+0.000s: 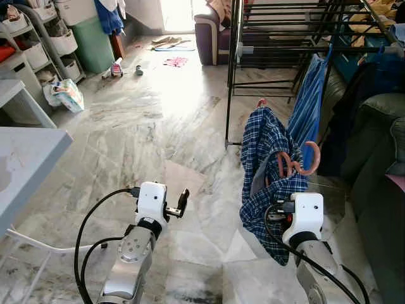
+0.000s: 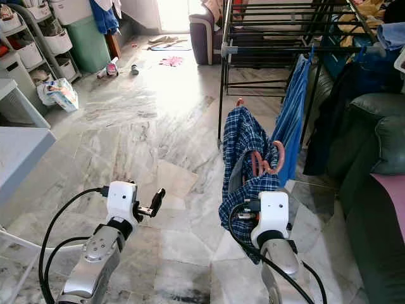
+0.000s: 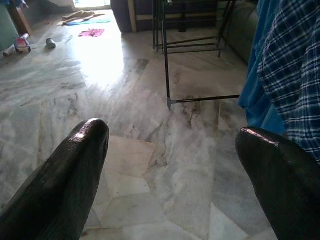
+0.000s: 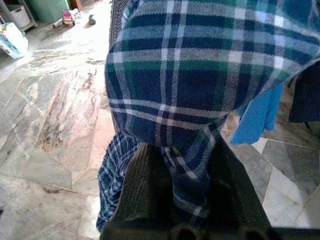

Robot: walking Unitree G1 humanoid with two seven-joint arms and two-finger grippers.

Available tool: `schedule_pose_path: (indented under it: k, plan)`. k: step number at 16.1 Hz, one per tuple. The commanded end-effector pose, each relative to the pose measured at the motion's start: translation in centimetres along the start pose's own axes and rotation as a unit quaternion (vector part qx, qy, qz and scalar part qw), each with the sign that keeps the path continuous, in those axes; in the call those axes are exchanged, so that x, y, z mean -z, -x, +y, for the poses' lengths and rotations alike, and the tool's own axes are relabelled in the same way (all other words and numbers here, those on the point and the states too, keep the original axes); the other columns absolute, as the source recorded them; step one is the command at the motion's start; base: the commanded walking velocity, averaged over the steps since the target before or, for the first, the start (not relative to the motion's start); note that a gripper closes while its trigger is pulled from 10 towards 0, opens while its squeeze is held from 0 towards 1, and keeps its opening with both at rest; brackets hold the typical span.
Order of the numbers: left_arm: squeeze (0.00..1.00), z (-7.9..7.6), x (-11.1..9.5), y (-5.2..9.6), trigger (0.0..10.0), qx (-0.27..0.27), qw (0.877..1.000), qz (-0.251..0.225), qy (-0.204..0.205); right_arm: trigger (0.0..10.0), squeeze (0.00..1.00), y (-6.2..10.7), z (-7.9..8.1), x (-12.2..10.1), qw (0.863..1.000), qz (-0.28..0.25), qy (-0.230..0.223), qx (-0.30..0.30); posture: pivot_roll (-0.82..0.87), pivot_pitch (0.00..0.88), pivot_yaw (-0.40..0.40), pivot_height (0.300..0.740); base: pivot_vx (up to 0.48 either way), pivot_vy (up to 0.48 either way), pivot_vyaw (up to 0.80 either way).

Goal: Hang hanger

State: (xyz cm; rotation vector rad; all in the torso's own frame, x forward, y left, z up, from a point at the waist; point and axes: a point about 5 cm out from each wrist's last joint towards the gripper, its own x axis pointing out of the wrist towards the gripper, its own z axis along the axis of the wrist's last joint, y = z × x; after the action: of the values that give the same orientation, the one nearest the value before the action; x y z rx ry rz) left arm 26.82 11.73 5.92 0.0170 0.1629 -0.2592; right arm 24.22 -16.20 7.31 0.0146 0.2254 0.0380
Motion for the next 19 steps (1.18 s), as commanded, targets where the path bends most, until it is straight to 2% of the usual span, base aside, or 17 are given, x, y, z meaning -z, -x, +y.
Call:
schedule_pose_path:
  k: [1, 11, 12, 13, 15, 19]
  plan:
    - [0.00, 0.4, -0.3, 0.0, 10.0, -0.006, 1.000, -0.004, -0.006, 10.0, 0.00, -0.2, 0.3, -0.7, 1.000, -0.013, 0.003, -0.004, -0.02, 0.017, 0.049, 0.740, 0.000, 0.000, 0.00]
    - [0.00, 0.4, -0.3, 0.0, 10.0, -0.006, 1.000, -0.004, -0.006, 10.0, 0.00, -0.2, 0.3, -0.7, 1.000, -0.013, 0.003, -0.004, -0.02, 0.017, 0.049, 0.740, 0.000, 0.000, 0.00]
    - [0.00, 0.4, -0.3, 0.0, 10.0, -0.006, 1.000, -0.004, -0.006, 10.0, 0.00, -0.2, 0.3, -0.7, 1.000, -0.011, 0.003, -0.004, 0.00, 0.000, 0.000, 0.740, 0.000, 0.000, 0.00]
    - [0.00, 1.5, -1.5, -1.6, 10.0, -0.039, 0.999, -0.023, -0.007, 10.0, 0.00, -0.3, 0.3, -1.2, 1.000, -0.019, -0.011, -0.001, -0.08, 0.000, 0.061, 0.740, 0.000, 0.000, 0.00]
    - [0.00, 1.9, -2.1, -2.3, 10.0, -0.058, 0.998, -0.033, -0.004, 10.0, 0.00, -0.4, 0.1, -1.4, 1.000, -0.021, -0.015, -0.001, -0.07, 0.000, 0.054, 0.740, 0.000, 0.000, 0.00]
    - [0.00, 2.7, -2.2, -0.9, 10.0, -0.070, 0.997, -0.039, -0.001, 10.0, 0.00, -0.4, 0.0, -1.8, 0.999, -0.034, -0.017, -0.003, -0.02, 0.003, 0.024, 0.740, 0.000, 0.000, 0.00]
